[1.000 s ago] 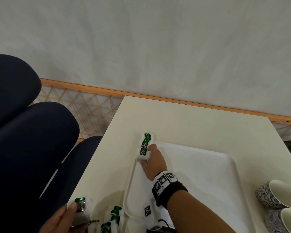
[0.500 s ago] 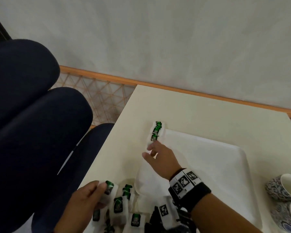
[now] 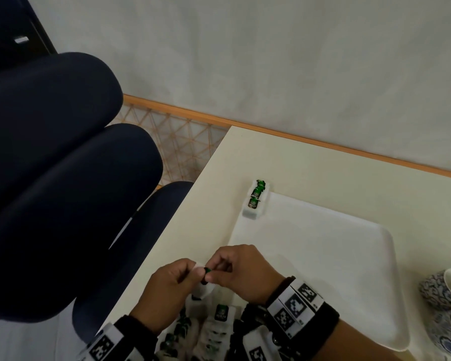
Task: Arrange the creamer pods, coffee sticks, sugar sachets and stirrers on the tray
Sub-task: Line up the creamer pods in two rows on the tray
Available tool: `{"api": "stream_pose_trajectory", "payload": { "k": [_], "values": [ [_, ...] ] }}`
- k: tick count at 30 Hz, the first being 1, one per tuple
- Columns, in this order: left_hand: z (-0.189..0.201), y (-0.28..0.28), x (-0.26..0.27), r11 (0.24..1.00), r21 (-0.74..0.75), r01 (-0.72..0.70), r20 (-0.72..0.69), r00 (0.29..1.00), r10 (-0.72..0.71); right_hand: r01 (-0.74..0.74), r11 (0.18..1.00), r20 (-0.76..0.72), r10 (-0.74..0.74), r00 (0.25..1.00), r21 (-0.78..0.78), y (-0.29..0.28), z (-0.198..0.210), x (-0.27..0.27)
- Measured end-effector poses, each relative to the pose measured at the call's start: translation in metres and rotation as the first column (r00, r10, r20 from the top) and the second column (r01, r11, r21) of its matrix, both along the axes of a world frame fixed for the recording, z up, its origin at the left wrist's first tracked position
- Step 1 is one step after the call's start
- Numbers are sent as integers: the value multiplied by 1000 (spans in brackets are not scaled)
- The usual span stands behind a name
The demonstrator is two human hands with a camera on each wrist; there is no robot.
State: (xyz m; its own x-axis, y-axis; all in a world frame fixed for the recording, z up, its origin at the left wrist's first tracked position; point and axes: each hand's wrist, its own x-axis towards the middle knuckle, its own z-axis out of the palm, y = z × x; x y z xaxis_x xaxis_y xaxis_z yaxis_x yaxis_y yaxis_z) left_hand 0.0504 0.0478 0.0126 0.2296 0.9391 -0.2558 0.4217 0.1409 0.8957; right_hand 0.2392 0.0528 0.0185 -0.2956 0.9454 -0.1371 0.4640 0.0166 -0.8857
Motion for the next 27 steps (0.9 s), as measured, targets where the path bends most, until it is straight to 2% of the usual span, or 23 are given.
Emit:
{"api": "stream_pose_trajectory", "payload": {
  "k": [2,5,8,10,13,17,21,27],
  "values": [
    [-2,-1,0,999,44,23,-48,999,-21,12,999,37,-14,999,51,-3,2,2],
    [-9,-3,-3,969,218,118,-312,949,-45,90,988,92,-103,990,129,-6,4,11],
    [-17,-6,-7,929,236,287,-605,791,-90,116,979,154,-142,978,169,-10,5,21],
    [-24,-7,-8,914,175,367,-711,690,-140,119,983,160,-141,977,141,-15,5,27],
    [-29,-6,-7,905,164,392,-752,643,-142,105,990,165,-120,979,96,-22,4,32],
    [-37,-4,-10,896,197,398,-772,627,-108,95,991,193,-111,975,91,-29,2,34],
    [-34,-2,-8,902,157,403,-780,610,-137,49,997,192,-60,980,63,-32,8,32],
    [-30,-4,-12,926,167,339,-695,707,-133,-141,990,169,140,976,-7,-33,14,27]
  ]
}}
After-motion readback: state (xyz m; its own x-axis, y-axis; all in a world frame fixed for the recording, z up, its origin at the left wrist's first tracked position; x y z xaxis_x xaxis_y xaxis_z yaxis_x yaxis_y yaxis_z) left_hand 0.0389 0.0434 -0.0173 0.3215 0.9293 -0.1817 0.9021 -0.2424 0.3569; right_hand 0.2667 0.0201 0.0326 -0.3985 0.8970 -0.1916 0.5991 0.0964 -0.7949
